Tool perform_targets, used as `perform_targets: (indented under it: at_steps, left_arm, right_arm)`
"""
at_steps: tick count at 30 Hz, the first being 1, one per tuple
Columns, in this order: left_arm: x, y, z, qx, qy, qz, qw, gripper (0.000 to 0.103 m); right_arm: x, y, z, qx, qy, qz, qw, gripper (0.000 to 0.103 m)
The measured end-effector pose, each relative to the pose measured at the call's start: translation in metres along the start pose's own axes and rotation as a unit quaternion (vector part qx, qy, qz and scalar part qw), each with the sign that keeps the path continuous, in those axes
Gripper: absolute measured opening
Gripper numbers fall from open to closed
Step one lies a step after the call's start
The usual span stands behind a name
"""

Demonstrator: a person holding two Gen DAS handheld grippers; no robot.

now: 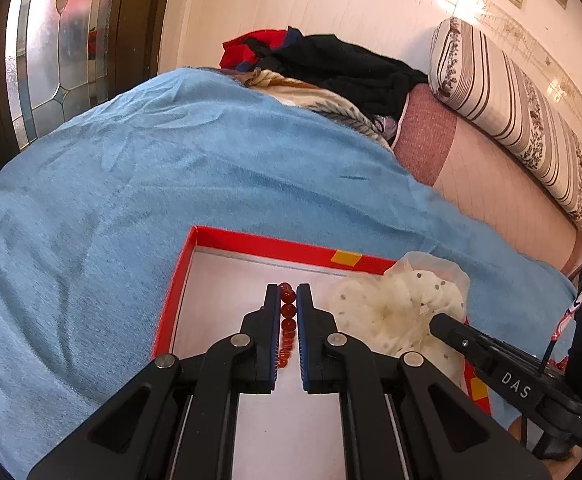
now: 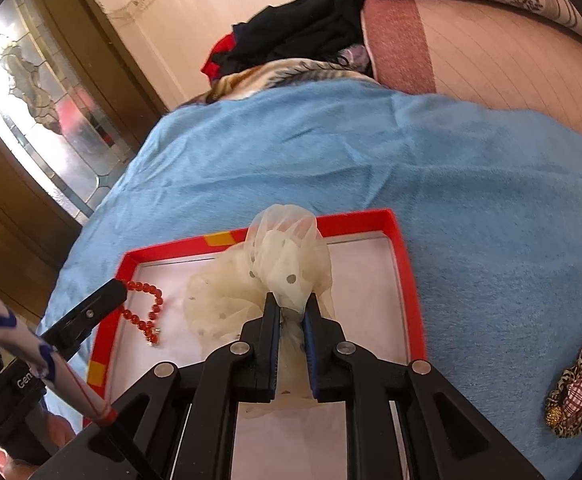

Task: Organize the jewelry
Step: 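Carry both items over the red tray and open both tools to drop them, then withdraw both tools from the tray toward the remaining scrunchies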

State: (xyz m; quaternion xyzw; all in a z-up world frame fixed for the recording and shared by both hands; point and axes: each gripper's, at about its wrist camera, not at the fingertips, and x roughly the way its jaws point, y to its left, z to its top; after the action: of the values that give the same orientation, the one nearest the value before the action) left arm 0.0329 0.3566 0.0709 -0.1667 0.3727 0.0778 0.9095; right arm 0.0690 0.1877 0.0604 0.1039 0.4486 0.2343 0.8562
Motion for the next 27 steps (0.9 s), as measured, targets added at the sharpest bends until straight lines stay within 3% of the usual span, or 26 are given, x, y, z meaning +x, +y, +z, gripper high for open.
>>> perform_targets:
  at_steps: [2, 7, 11, 19, 21, 27]
  left_arm:
    - [0.001, 0.0, -0.001, 0.0, 0.002, 0.002, 1.0, 0.007]
    - [0.001, -0.001, -0.001, 0.001, 0.001, 0.003, 1.0, 0.008]
    - [-0.002, -0.002, -0.001, -0.002, -0.003, 0.003, 1.0, 0.031]
    - [-0.011, -0.01, 0.004, -0.002, -0.018, -0.007, 0.9998, 0.032]
    - [-0.014, -0.016, 0.004, 0.001, -0.022, -0.012, 0.9997, 0.041]
    - [-0.022, -0.046, 0.001, 0.029, -0.036, -0.035, 0.9983, 0.047]
  right_arm:
    - [0.0, -0.004, -0.001, 0.006, 0.001, -0.005, 1.0, 0.016]
    - [-0.002, -0.008, 0.0, 0.013, 0.003, -0.003, 1.0, 0.029]
    - [-0.007, -0.009, 0.001, 0.015, 0.001, -0.004, 1.0, 0.04]
    - [-0.034, -0.014, 0.002, 0.017, -0.017, 0.001, 1.0, 0.04]
    - [-0.042, -0.017, 0.001, 0.017, -0.019, 0.002, 1.0, 0.04]
    - [-0.077, -0.037, -0.018, 0.013, -0.023, 0.005, 1.0, 0.04]
